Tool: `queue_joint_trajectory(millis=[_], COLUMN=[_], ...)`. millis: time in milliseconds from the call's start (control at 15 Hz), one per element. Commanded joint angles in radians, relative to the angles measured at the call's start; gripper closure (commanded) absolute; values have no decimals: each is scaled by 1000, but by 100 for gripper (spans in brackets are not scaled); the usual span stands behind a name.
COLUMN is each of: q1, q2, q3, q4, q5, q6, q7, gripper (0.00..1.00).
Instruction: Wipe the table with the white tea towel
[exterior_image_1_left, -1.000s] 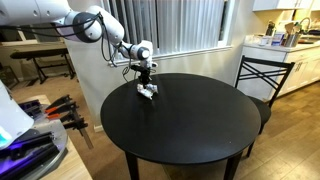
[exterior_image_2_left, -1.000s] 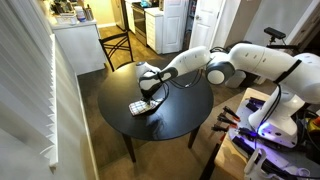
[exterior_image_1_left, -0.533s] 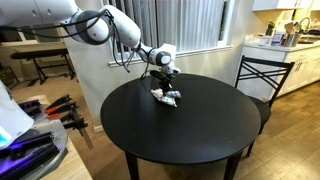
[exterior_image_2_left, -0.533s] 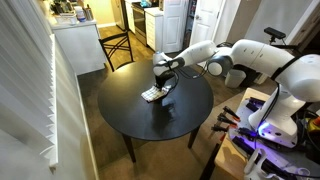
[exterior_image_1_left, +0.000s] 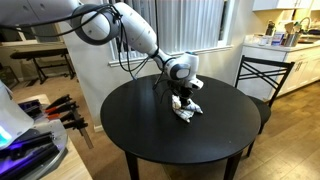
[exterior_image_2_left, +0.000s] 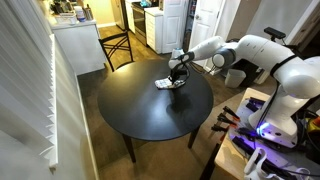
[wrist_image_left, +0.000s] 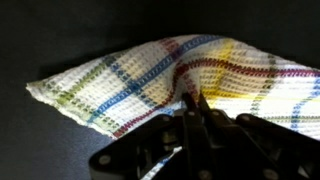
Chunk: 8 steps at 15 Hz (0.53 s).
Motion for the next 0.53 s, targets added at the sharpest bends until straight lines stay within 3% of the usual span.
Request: queue_joint_trajectory(millis=[0,200,467], q1=[2,30,152], q2=[-43,-32,-1], q3=[-10,-1,18], q4=[-95,-32,97], q5=[26,11,-38], q6=[84,64,-12], q7=[98,123,83], gripper=[99,99,99])
